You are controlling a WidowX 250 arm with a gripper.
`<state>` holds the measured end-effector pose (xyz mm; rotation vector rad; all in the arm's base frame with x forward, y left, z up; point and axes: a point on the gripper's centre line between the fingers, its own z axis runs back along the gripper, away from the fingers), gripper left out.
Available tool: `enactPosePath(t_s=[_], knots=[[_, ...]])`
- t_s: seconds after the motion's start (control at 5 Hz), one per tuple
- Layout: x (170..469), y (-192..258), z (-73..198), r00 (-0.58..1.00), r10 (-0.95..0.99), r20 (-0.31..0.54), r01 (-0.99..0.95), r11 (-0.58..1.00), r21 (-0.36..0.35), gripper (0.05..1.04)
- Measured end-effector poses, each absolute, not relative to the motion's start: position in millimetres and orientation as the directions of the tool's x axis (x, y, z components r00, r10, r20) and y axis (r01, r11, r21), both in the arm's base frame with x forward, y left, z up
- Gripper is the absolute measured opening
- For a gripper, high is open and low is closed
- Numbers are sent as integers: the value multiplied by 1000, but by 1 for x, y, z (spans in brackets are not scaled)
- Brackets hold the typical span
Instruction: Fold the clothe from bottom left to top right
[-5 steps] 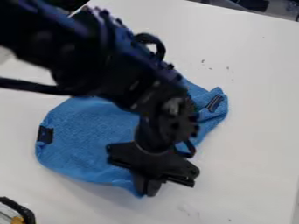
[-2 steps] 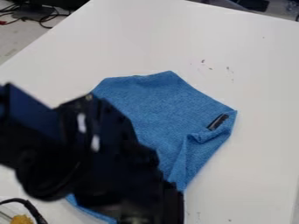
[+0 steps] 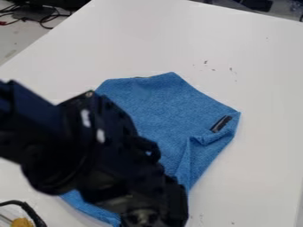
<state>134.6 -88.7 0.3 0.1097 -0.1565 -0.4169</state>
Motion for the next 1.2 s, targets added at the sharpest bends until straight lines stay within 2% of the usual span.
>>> enactPosePath(t_s=[0.2,0.4,0.6,1.0,1.2], knots=[[135,-89,2,919,-387,81,374,917,139,472],[135,-97,12,949,-308,71,293,940,174,778],[141,-104,24,969,-241,49,228,956,182,995],[168,-110,56,987,-157,24,153,980,125,1000],[185,-103,63,989,-135,53,128,984,125,1000]])
